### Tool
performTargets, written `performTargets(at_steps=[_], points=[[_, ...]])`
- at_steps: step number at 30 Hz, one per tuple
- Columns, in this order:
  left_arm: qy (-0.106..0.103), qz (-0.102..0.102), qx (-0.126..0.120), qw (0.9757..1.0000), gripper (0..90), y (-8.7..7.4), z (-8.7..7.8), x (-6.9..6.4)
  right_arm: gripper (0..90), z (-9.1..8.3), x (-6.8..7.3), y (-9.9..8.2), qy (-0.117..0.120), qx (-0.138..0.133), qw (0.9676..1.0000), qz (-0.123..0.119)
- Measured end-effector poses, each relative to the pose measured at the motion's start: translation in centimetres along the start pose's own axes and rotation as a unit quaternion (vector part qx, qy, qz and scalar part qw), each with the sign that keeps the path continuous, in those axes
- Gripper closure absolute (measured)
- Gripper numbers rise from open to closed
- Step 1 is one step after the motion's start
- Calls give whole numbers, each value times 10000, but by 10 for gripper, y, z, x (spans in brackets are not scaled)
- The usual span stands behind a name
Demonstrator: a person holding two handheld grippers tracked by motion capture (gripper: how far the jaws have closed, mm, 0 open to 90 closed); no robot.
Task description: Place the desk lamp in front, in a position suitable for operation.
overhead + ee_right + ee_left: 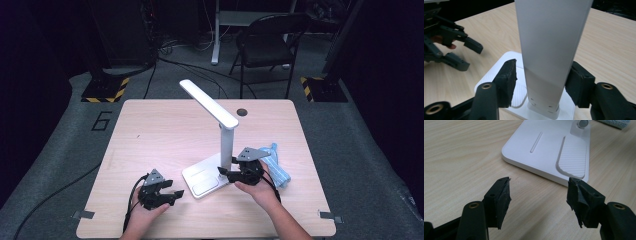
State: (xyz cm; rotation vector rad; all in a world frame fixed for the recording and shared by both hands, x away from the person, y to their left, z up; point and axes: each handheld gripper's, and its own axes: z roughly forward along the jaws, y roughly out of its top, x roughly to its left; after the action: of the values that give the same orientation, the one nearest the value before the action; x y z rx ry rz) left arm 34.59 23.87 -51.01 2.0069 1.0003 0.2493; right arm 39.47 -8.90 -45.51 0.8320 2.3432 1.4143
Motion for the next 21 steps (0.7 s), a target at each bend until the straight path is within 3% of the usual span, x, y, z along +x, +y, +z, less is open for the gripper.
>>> performTargets(at_steps=[6, 13, 21], points=[[56, 7, -67, 10000, 351, 0, 0, 0, 539, -1, 16, 0, 158, 106, 9998, 29], [51, -15, -30, 10000, 351, 0, -2, 3, 548, 4, 29, 1, 526, 48, 9986, -5], [72, -68, -53, 9999, 351, 0, -3, 4, 604, 10, 40, 4, 591, 66, 9982, -76]])
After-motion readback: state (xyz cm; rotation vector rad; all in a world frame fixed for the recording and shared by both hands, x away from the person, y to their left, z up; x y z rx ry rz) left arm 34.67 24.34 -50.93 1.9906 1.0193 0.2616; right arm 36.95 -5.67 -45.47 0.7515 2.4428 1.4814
